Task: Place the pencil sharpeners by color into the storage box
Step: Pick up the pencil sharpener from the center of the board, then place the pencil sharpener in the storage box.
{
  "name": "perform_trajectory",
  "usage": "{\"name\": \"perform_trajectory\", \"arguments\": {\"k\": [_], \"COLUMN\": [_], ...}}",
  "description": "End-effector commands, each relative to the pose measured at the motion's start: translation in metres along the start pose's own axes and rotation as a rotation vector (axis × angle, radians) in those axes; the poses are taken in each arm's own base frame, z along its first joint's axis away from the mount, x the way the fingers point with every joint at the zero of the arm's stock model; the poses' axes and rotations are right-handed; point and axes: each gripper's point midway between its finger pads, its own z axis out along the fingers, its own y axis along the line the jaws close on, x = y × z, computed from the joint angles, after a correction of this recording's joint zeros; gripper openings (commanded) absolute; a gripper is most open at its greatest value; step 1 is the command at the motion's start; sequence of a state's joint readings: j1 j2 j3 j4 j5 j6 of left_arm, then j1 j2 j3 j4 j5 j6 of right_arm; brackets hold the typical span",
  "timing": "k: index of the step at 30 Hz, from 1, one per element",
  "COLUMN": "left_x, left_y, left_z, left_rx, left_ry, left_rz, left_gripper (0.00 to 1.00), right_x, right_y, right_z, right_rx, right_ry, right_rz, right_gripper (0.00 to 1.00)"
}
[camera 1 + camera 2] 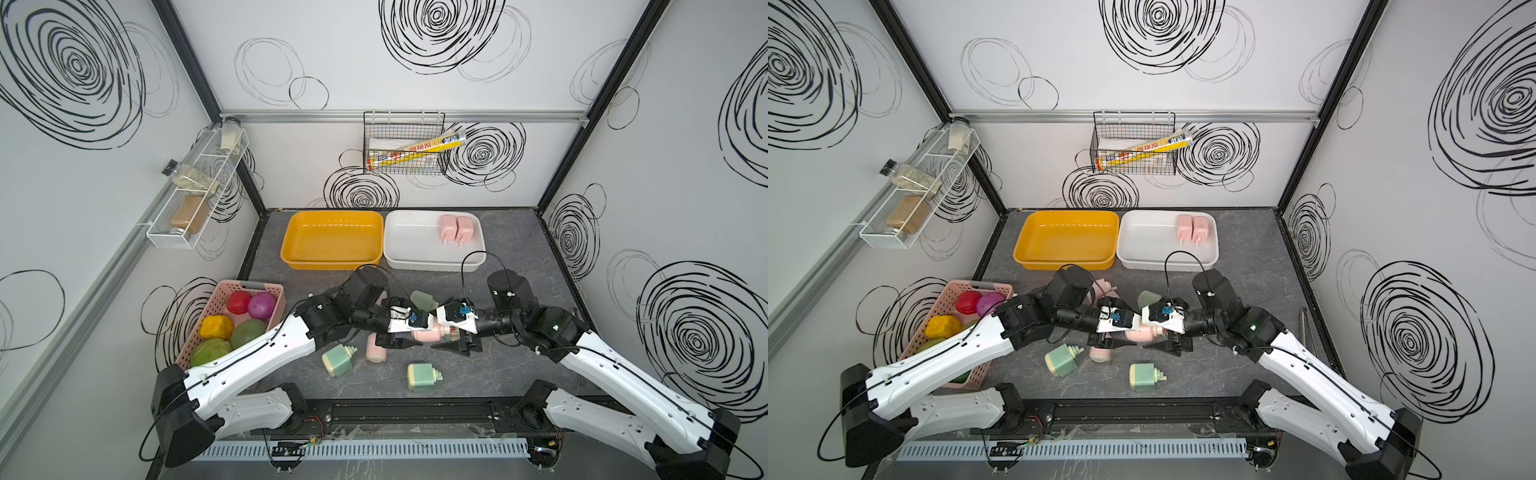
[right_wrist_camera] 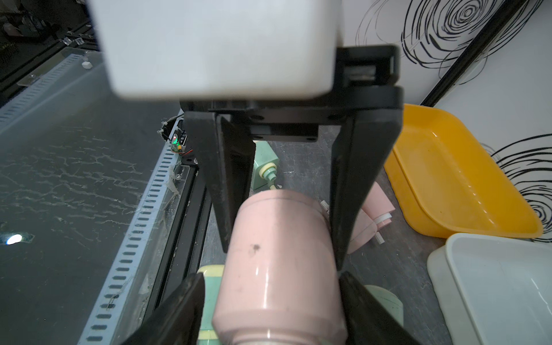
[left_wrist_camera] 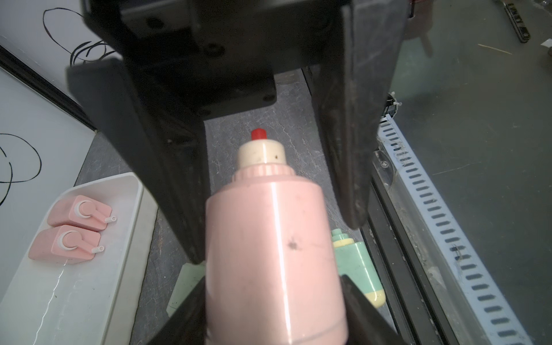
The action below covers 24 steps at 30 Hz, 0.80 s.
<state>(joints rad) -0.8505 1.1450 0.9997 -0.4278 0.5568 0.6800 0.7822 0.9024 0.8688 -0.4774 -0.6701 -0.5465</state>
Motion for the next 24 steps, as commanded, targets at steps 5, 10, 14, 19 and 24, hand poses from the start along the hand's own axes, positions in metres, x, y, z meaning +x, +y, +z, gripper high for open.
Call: {"name": "perform_trajectory", "arguments": {"k": [5, 10, 14, 19, 24], "left_x": [-0.022, -0.020, -0.019, -0.015, -0.007], "left_y": [0.012, 0.015, 0.018, 0.023, 0.035], "left_z": [0.001, 0.003, 0.004, 0.003, -0.001], "left_rx": [-0.022, -0.029, -0.036, -0.048, -0.089], "left_ry": [-0.072, -0.061, -0.057, -0.049, -0.059], "left_rz": [0.016, 0.007, -0.001, -0.010, -0.039], "left_gripper": [0.00, 0.00, 0.00, 0.02, 0.71], "right_x": [0.001, 0.002, 0.005, 0.008, 0.013], "right_y": [0.005, 0.007, 0.008, 0.006, -0.009], "right_z": [0.003, 0.002, 0.002, 0.001, 0.001], "right_rx": [-0.024, -0.033, -0.038, -0.023, 0.054], "right_ry": [-0.013, 0.000, 0.015, 0.031, 0.049], "right_rz": [-0.001, -0.005, -0.011, -0.030, -0.033], "right_gripper": [0.64, 0.48, 0.35, 0.00, 0.00]}}
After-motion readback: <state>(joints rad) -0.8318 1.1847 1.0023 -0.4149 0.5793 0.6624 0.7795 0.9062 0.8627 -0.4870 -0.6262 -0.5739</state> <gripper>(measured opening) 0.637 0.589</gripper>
